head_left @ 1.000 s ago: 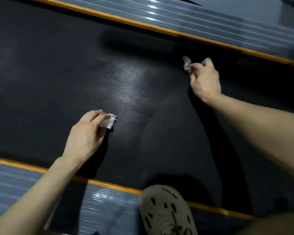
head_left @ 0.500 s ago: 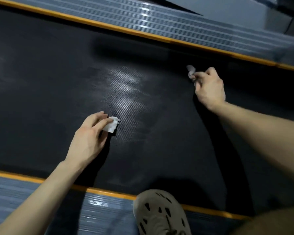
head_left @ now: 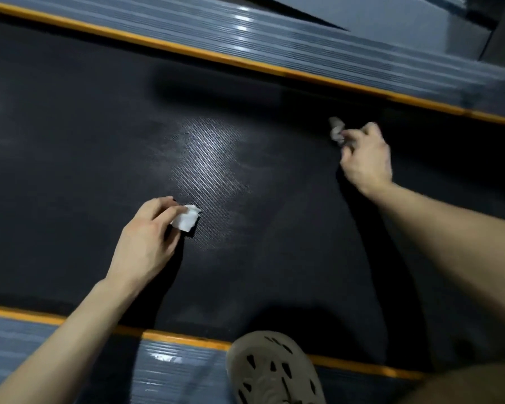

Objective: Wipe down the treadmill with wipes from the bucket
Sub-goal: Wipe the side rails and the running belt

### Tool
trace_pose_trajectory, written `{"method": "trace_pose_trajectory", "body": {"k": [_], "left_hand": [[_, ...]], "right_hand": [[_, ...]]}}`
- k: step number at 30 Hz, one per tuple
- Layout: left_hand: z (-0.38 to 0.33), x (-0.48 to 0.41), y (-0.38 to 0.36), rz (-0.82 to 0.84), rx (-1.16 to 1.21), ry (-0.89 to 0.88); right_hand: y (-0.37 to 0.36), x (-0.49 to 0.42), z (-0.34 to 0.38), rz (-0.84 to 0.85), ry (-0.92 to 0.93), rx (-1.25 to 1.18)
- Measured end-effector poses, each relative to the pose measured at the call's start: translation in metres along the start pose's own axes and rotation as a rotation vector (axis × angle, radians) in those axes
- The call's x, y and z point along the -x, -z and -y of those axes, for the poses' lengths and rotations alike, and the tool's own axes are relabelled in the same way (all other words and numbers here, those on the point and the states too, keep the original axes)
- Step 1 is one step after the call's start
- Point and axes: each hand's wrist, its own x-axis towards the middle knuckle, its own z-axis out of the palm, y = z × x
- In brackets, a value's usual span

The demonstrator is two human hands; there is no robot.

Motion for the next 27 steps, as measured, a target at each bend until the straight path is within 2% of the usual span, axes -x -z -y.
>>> {"method": "trace_pose_trajectory", "body": {"k": [1, 2, 3, 4, 6, 8, 9, 10, 13, 15, 16, 17, 19, 22, 27], "left_hand": [[0.0, 0.0, 0.001, 0.003, 0.003, -0.004], [0.001, -0.001, 0.002, 0.005, 0.003, -0.007], [0.002, -0.002, 0.003, 0.005, 0.001, -0.005], [0.002, -0.003, 0.003, 0.0, -0.002, 0.003], [-0.001, -0.005, 0.002, -0.002, -0.009, 0.01], [-0.002, -0.007, 0.002, -0.003, -0.02, 0.008], [-0.003, -0.008, 0.003, 0.0, -0.024, 0.012], [-0.003, -0.01, 0.005, 0.012, -0.026, 0.016], [-0.002, -0.01, 0.011, 0.022, -0.008, 0.04], [-0.002, -0.01, 0.015, 0.006, 0.04, 0.063], [-0.003, -0.01, 0.017, 0.0, 0.076, 0.083], [-0.003, -0.011, 0.019, -0.009, 0.117, 0.113], [-0.003, -0.013, 0.025, -0.045, 0.215, 0.195], [-0.006, -0.012, 0.036, -0.123, 0.371, 0.334], [-0.001, -0.01, 0.049, -0.213, 0.431, 0.462]], "right_hand": [[0.003, -0.002, 0.0, -0.022, -0.106, 0.006], [-0.001, 0.007, 0.011, -0.027, -0.122, 0.016], [-0.01, 0.024, 0.03, -0.013, -0.05, -0.011], [-0.022, 0.048, 0.057, 0.033, 0.096, -0.079], [-0.043, 0.101, 0.107, 0.302, 0.624, -0.255], [-0.056, 0.119, 0.13, 0.495, 1.13, -0.203], [-0.06, 0.106, 0.126, 0.492, 1.199, -0.161], [-0.062, 0.087, 0.119, 0.416, 1.098, -0.119], [-0.047, 0.015, 0.08, 0.072, 0.382, -0.077], [-0.029, -0.023, 0.058, 0.026, 0.021, -0.041], [-0.025, -0.034, 0.057, 0.032, -0.083, -0.053], [-0.025, -0.037, 0.063, 0.044, -0.119, -0.099], [-0.03, -0.026, 0.095, 0.111, -0.108, -0.346], [-0.041, 0.011, 0.145, 0.323, -0.108, -0.71], [-0.054, 0.026, 0.169, 0.457, -0.168, -0.853]]}}
